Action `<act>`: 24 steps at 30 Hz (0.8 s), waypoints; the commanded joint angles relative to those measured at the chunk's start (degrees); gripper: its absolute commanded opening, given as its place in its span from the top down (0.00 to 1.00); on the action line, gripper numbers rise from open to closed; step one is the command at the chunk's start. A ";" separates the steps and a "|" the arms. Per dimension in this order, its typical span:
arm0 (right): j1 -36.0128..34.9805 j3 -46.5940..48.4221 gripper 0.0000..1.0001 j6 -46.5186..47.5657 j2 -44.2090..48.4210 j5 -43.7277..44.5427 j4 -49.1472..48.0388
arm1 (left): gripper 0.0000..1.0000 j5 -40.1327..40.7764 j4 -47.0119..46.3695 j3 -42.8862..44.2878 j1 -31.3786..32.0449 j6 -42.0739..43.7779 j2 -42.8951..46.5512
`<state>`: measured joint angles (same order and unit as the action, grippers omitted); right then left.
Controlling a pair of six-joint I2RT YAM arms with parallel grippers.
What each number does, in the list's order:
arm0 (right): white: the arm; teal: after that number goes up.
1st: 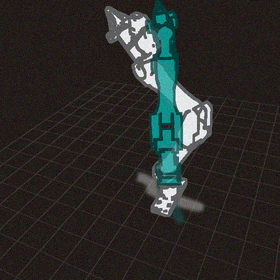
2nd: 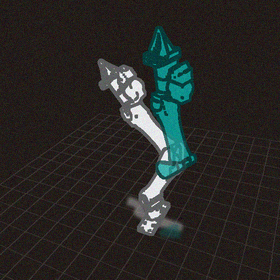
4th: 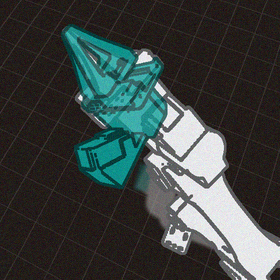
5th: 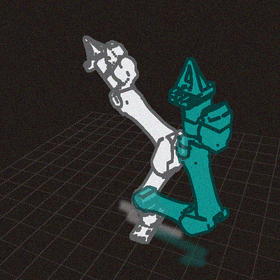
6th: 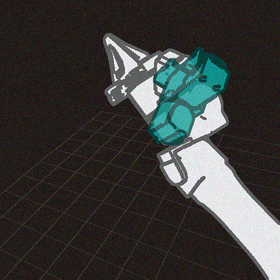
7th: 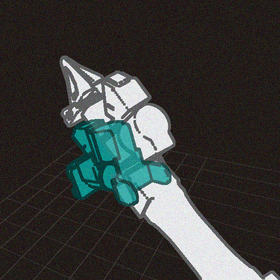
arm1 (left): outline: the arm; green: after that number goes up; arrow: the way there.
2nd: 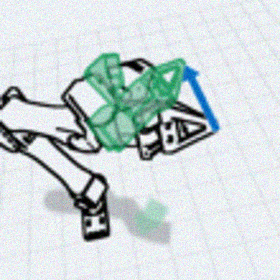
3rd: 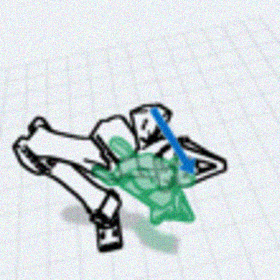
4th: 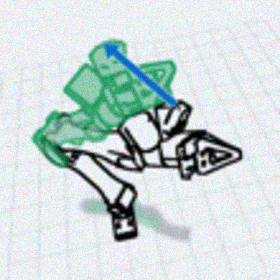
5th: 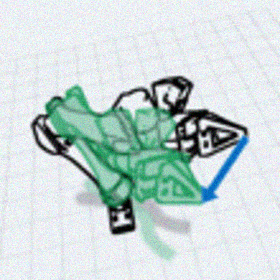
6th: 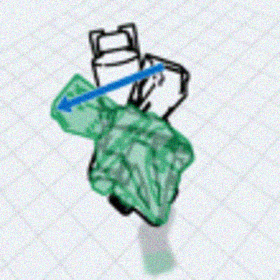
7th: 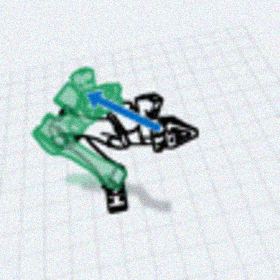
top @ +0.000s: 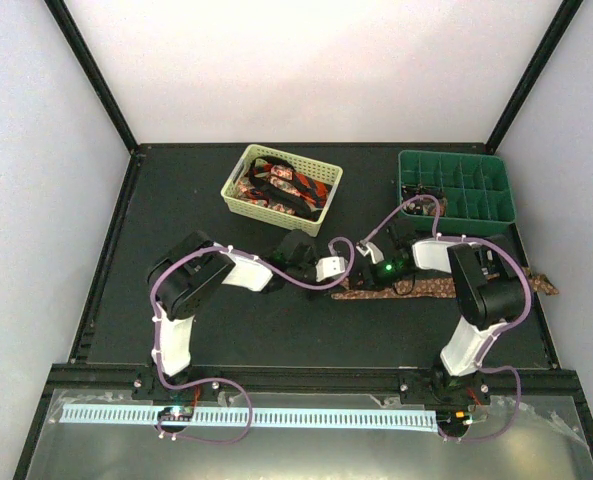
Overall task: Roll the ties
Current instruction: Roll the tie at the center of the board.
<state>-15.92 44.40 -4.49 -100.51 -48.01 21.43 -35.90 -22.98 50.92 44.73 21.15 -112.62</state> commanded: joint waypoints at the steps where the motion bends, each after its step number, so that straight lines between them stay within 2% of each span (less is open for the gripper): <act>1: 1.07 1.26 0.82 2.26 1.52 2.05 4.22 | 0.73 4.97 10.34 -0.28 0.65 4.34 -1.91; 7: 2.59 1.54 0.76 3.74 3.60 0.71 6.22 | 0.74 6.59 13.96 2.11 0.79 5.15 -3.77; 13: 2.50 1.65 0.59 3.14 6.98 -2.16 5.03 | 0.74 7.85 15.36 2.82 1.06 6.01 -4.11; 24: -0.68 3.02 0.64 1.77 1.32 0.62 2.91 | 0.74 8.59 16.43 3.32 1.33 5.84 -4.41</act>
<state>-16.01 46.61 -2.28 -96.64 -48.93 25.71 -32.12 -13.45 54.72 45.63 25.76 -113.38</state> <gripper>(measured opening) 0.367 0.262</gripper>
